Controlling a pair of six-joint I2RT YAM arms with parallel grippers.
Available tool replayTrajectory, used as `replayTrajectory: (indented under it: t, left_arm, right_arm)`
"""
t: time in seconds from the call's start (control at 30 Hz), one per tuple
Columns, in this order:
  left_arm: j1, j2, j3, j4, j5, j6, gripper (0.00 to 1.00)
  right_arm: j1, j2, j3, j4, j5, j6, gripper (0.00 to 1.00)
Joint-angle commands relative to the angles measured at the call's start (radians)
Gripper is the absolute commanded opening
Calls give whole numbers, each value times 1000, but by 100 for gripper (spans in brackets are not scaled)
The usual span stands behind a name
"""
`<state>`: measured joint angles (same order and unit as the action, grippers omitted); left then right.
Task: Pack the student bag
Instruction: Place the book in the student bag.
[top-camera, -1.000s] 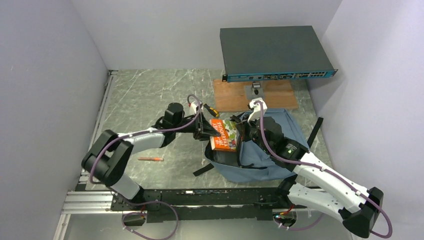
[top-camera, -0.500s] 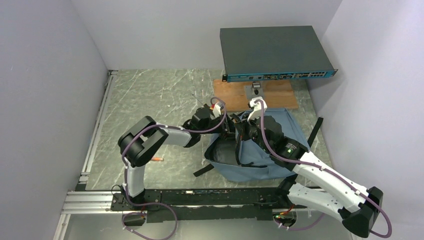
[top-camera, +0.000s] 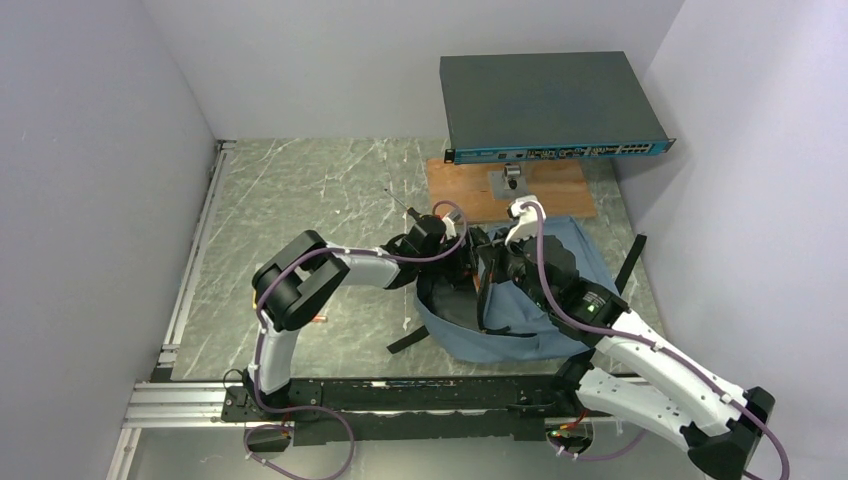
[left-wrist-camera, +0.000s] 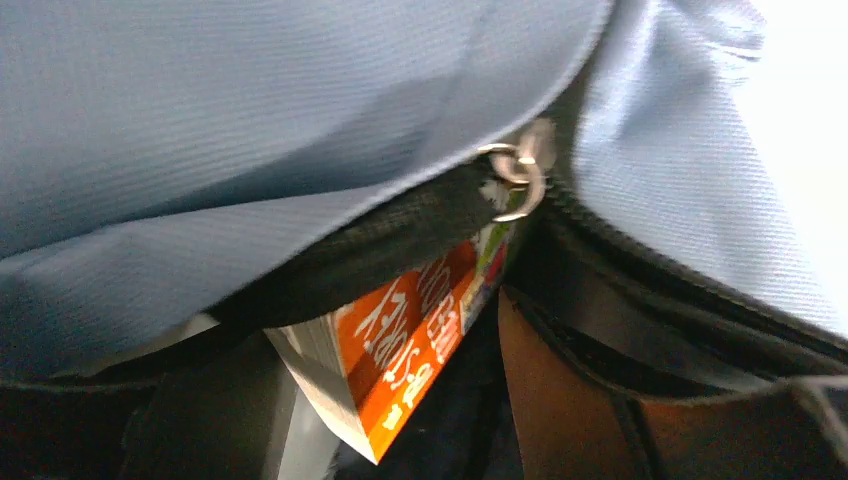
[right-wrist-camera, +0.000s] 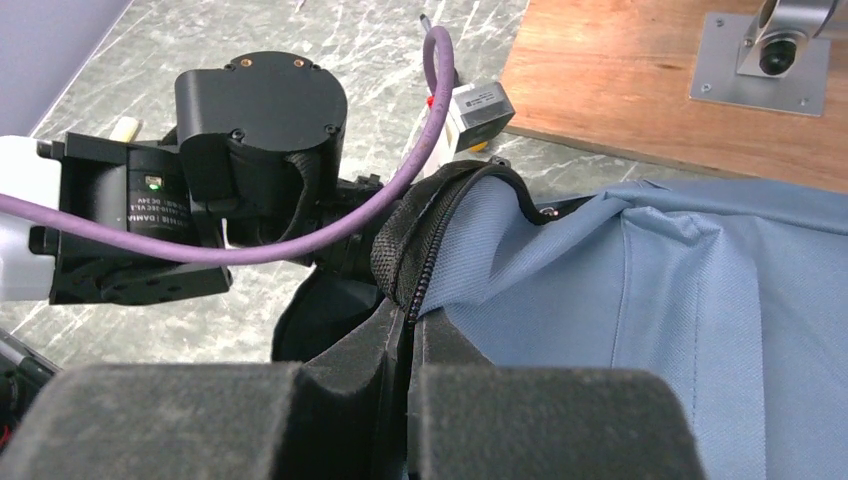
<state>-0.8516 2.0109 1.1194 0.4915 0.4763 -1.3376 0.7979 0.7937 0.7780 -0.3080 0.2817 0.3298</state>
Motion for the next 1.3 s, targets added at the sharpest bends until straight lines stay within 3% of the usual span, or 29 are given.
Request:
replayTrajectory:
  t: [0.0,0.1,0.27,0.43,0.5,0.6,0.7,0.77,0.97,1.17,1.27]
  left_arm:
    - [15,-62,23,-211,-39,125,72]
    - [13,-80,24,-257,-66,157,63]
    - [10,-64,70,-281,-66,179,35]
    - [-27,-7,217,-309,-55,173,27]
    - [-39,19,283,-355,-47,185,32]
    - [-26,-16,230,-363,-53,187,55]
    - [-7,-71,166,-364,-42,208,67]
    - [-1,-105,153,-405,-41,256,81]
    - [2,-201,139,-489,-55,404,83]
    - [2,-267,122,-558,-69,507,69]
    - [3,-317,117,-605,-85,591,73]
  right_arm:
    - [-1,-52,14,80,0,-14,0]
    - [-3,-59,10,71,3,-12,0]
    - [-4,-66,1,77,-7,6,0]
    - [-3,-65,-3,82,-8,17,0]
    - [-4,-64,-6,87,-2,19,0]
    - [-4,-56,-2,81,3,21,0]
    - [-3,-56,-5,75,17,22,0]
    - [-5,-60,-14,77,27,23,0]
    - [-6,-76,-14,52,44,28,0]
    - [-6,-97,-16,32,56,30,0]
    - [-6,-100,-13,13,57,34,0]
